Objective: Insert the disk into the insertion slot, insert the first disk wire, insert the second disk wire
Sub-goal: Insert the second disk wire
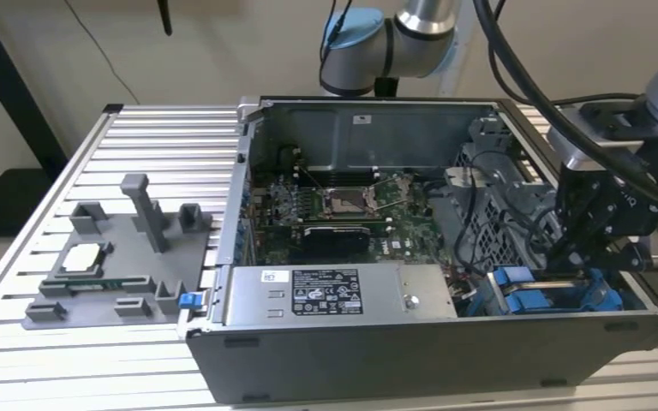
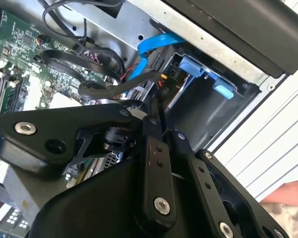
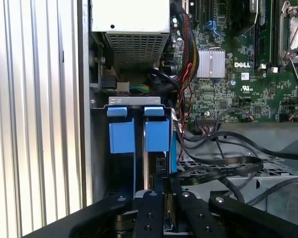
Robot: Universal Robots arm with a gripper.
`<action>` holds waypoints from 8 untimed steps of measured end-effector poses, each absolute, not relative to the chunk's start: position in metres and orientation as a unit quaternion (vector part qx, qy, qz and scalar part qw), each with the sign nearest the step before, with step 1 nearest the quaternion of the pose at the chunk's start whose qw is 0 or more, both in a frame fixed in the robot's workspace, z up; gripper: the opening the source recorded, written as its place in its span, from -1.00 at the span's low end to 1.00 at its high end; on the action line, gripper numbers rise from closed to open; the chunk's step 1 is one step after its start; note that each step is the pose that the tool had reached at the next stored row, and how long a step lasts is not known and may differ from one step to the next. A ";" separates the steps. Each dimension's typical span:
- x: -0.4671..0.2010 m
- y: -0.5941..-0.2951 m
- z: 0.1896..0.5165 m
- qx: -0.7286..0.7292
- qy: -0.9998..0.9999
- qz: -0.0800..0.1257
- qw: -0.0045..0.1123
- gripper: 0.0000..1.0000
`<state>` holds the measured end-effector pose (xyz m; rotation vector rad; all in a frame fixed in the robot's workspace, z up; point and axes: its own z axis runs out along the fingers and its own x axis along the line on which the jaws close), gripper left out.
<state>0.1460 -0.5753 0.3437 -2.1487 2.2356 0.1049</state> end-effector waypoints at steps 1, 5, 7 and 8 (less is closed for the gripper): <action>0.147 -0.575 0.344 -0.692 0.721 0.034 0.019 -1.00; 0.147 -0.575 0.343 -0.691 0.722 0.034 0.020 -1.00; 0.148 -0.574 0.343 -0.690 0.723 0.034 0.019 -1.00; 0.148 -0.574 0.342 -0.689 0.724 0.033 0.019 -1.00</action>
